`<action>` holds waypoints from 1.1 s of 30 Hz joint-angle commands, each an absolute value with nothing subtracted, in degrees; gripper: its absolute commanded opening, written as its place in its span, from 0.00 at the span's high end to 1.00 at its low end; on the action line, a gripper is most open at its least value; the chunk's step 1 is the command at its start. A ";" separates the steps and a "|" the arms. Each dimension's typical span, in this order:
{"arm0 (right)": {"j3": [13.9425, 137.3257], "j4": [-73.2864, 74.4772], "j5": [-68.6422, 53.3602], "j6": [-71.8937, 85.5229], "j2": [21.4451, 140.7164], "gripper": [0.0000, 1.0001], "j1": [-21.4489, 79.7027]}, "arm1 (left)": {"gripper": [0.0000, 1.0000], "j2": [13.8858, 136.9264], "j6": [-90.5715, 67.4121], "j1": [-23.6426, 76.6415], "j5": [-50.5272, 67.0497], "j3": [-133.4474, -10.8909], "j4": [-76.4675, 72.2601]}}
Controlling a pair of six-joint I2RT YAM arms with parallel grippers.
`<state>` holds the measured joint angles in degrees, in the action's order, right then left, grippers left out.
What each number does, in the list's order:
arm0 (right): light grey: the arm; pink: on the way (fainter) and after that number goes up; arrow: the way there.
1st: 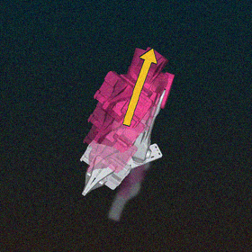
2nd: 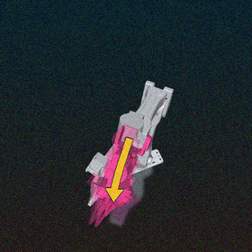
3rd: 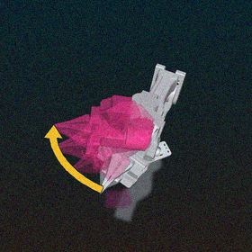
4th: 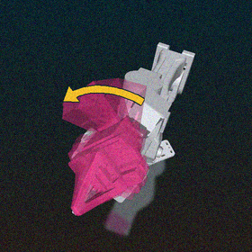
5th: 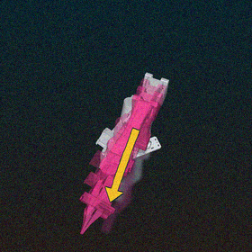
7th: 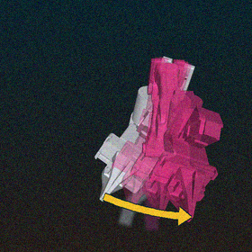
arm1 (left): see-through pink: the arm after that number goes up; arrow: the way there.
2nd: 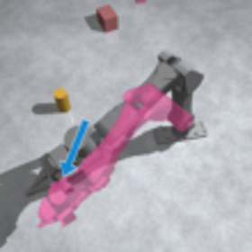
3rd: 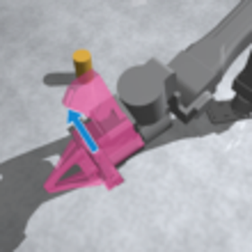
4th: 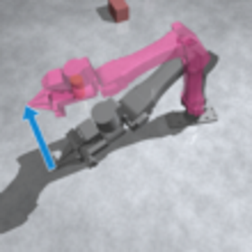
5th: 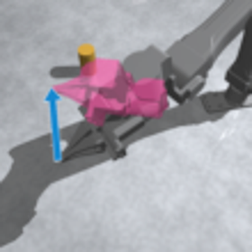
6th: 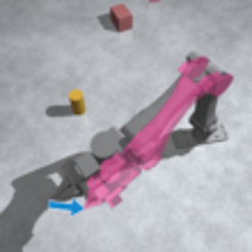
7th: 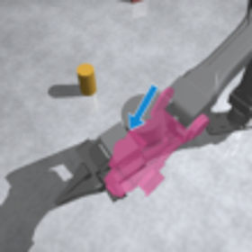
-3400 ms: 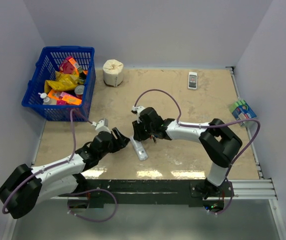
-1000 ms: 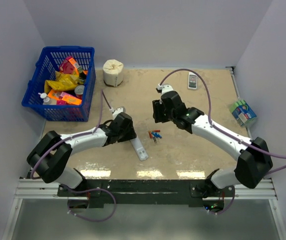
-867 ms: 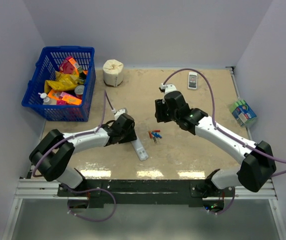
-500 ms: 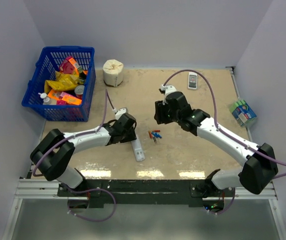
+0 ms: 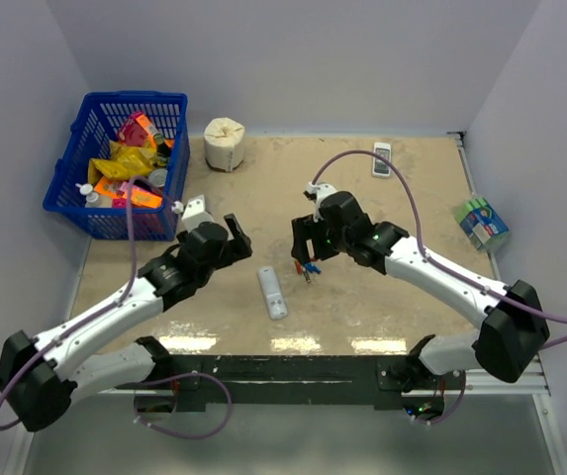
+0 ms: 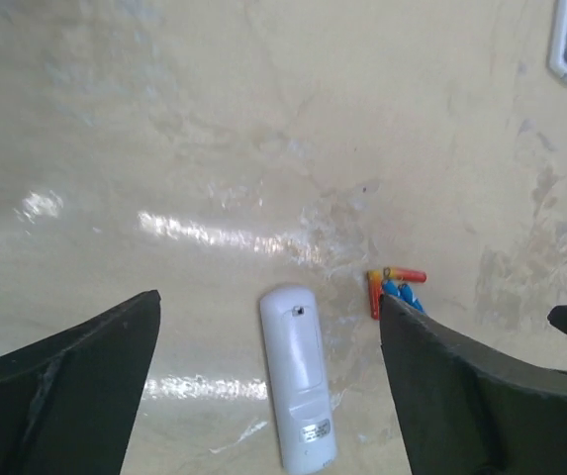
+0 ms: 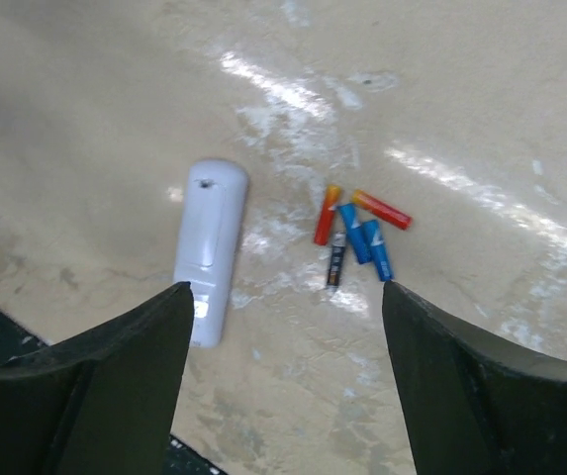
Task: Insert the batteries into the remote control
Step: Reset both arms
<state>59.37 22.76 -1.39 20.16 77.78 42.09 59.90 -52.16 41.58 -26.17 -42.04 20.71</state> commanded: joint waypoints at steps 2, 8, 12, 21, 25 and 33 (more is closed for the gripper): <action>63.71 26.71 14.65 21.18 72.95 0.15 40.87 | 0.00 48.54 -41.15 40.96 -40.15 -48.67 22.24; 70.39 29.88 33.99 20.74 67.24 0.11 39.29 | 0.00 40.18 -27.44 40.87 -48.85 -57.28 21.89; 73.38 28.14 43.32 19.52 62.15 0.07 39.20 | 0.00 35.96 -17.09 40.87 -55.01 -61.69 18.20; 71.46 19.17 53.96 11.26 47.21 0.02 39.20 | 0.00 28.74 3.13 40.87 -57.22 -61.88 -2.43; 70.75 18.28 55.63 9.84 43.77 0.02 39.29 | 0.00 27.25 5.36 40.87 -56.08 -58.28 -10.09; 69.17 16.44 56.43 9.49 40.78 0.02 39.20 | 0.00 27.25 7.82 40.87 -57.30 -56.51 -13.53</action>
